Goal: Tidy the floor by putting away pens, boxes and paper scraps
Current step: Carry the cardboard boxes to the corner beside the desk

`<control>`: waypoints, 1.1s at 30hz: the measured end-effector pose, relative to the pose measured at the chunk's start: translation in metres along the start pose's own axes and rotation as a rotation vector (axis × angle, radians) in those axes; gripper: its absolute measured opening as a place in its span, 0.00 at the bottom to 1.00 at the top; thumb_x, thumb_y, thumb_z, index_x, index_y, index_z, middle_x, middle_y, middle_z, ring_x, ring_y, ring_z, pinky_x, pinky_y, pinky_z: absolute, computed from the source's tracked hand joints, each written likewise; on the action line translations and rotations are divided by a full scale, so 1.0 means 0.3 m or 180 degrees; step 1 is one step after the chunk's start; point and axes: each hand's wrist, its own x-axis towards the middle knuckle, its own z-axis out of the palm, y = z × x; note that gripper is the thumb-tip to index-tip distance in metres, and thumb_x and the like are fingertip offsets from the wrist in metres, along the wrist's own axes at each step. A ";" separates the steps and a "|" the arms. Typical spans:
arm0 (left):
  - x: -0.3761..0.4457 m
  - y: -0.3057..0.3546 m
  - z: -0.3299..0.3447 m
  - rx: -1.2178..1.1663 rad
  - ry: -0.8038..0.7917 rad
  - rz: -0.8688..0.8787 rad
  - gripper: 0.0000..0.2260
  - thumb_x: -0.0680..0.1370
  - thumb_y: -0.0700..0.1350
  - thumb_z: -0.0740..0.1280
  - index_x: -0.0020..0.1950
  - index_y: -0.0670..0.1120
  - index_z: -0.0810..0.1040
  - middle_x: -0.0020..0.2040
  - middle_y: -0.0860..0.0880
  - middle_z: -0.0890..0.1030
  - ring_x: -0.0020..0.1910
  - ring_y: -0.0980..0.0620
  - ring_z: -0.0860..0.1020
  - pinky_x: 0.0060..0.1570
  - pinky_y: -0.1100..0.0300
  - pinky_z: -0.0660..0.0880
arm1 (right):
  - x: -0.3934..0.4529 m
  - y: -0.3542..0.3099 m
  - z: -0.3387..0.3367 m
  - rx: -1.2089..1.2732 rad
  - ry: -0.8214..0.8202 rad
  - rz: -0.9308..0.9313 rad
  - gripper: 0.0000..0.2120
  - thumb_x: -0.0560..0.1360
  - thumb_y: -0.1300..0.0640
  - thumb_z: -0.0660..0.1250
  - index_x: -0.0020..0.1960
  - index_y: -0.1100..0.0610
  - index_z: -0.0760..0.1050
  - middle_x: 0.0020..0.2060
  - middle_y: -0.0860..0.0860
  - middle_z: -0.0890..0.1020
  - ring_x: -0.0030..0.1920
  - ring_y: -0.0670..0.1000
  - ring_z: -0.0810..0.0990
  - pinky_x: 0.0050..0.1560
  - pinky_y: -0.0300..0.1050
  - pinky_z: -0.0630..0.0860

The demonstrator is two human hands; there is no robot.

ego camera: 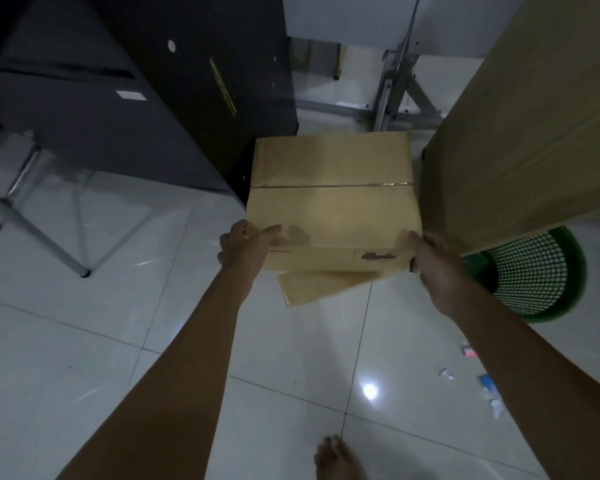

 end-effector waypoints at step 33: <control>-1.744 0.208 0.332 0.0688 -0.0180 0.0172 0.31 0.78 0.49 0.68 0.79 0.46 0.63 0.71 0.43 0.75 0.66 0.40 0.76 0.67 0.44 0.75 | -1.197 0.279 -1.255 0.1274 0.0853 0.0522 0.14 0.77 0.52 0.64 0.61 0.56 0.75 0.53 0.56 0.82 0.53 0.57 0.81 0.54 0.57 0.79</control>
